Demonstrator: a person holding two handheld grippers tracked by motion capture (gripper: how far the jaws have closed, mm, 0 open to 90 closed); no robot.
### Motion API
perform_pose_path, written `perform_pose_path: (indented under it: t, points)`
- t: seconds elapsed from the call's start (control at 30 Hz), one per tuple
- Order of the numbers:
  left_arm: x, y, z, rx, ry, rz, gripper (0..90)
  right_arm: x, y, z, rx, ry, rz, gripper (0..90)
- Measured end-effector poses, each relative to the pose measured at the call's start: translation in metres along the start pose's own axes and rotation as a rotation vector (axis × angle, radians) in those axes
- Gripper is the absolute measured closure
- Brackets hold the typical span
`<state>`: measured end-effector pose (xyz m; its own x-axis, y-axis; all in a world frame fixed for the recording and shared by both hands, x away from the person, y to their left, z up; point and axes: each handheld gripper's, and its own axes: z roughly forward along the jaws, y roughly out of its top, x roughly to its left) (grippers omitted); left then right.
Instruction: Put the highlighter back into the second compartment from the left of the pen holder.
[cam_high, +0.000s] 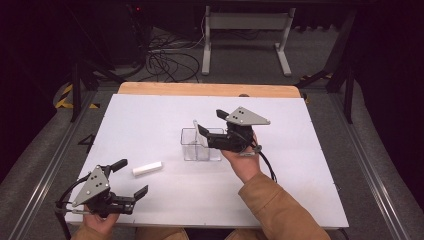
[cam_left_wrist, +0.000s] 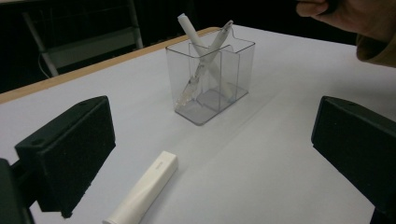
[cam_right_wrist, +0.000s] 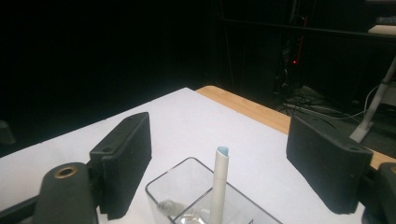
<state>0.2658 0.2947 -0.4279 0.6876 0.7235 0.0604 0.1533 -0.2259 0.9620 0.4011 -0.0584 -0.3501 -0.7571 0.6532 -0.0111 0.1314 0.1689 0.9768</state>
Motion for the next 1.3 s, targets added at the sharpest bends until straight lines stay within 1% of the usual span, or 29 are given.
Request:
perform_pose_path:
  t: [0.07, 0.2, 0.3, 0.4, 0.47, 0.5, 0.53, 0.6, 0.67, 0.7, 0.77, 0.87, 0.9, 0.93, 1.1, 1.17, 1.3]
  points:
    - [0.001, 0.000, 0.000, 0.000, -0.001, -0.008, 0.4, -0.001, 0.000, -0.005, 0.001, 0.009, 0.002, 21.5]
    - [0.002, 0.000, 0.000, -0.002, -0.002, -0.010, 0.7, -0.005, -0.002, -0.013, 0.010, 0.026, -0.004, 19.8]
    - [0.004, 0.001, 0.000, 0.006, -0.005, -0.015, 0.7, -0.007, -0.004, -0.018, 0.012, 0.028, -0.008, 19.3]
    - [0.008, 0.002, 0.000, 0.020, -0.015, -0.029, 1.2, -0.009, -0.006, -0.024, 0.010, 0.036, -0.007, 18.9]
    - [0.010, 0.003, 0.001, 0.022, -0.019, -0.028, 1.5, -0.011, -0.008, -0.029, 0.010, 0.039, -0.009, 17.8]
    - [0.011, 0.004, 0.001, 0.031, -0.026, -0.029, 1.5, -0.012, -0.009, -0.032, 0.008, 0.046, -0.008, 17.3]
    - [0.012, 0.005, 0.001, 0.034, -0.024, -0.020, 1.6, -0.012, -0.010, -0.035, 0.008, 0.050, -0.008, 16.7]
    - [0.014, 0.007, 0.001, 0.039, -0.026, -0.010, 2.1, -0.015, -0.013, -0.041, 0.009, 0.068, -0.011, 14.7]
    - [0.017, 0.008, 0.001, 0.050, -0.027, -0.010, 2.5, -0.017, -0.015, -0.047, 0.011, 0.079, -0.009, 13.1]
    - [0.018, 0.009, 0.001, 0.048, -0.030, -0.017, 2.6, -0.019, -0.017, -0.050, 0.010, 0.086, -0.006, 12.4]
    - [0.023, 0.011, 0.000, 0.050, -0.035, -0.008, 3.8, -0.021, -0.020, -0.057, 0.005, 0.100, -0.006, 11.5]
    - [0.027, 0.012, 0.000, 0.057, -0.042, -0.009, 5.3, -0.023, -0.025, -0.065, 0.011, 0.103, -0.018, 10.4]
    - [0.028, 0.012, 0.000, 0.061, -0.046, -0.016, 5.7, -0.023, -0.027, -0.068, 0.010, 0.106, -0.023, 10.4]
    - [0.030, 0.012, 0.000, 0.063, -0.045, -0.006, 6.0, -0.024, -0.028, -0.071, 0.008, 0.104, -0.031, 10.3]
    - [0.033, 0.014, 0.003, 0.073, -0.053, -0.002, 6.6, -0.025, -0.034, -0.084, -0.002, 0.097, -0.044, 10.2]
    - [0.034, 0.014, 0.003, 0.074, -0.056, -0.001, 6.9, -0.026, -0.037, -0.088, -0.007, 0.098, -0.046, 10.2]
    - [0.035, 0.015, 0.005, 0.089, -0.059, 0.004, 6.9, -0.028, -0.043, -0.093, 0.009, 0.085, -0.052, 10.1]
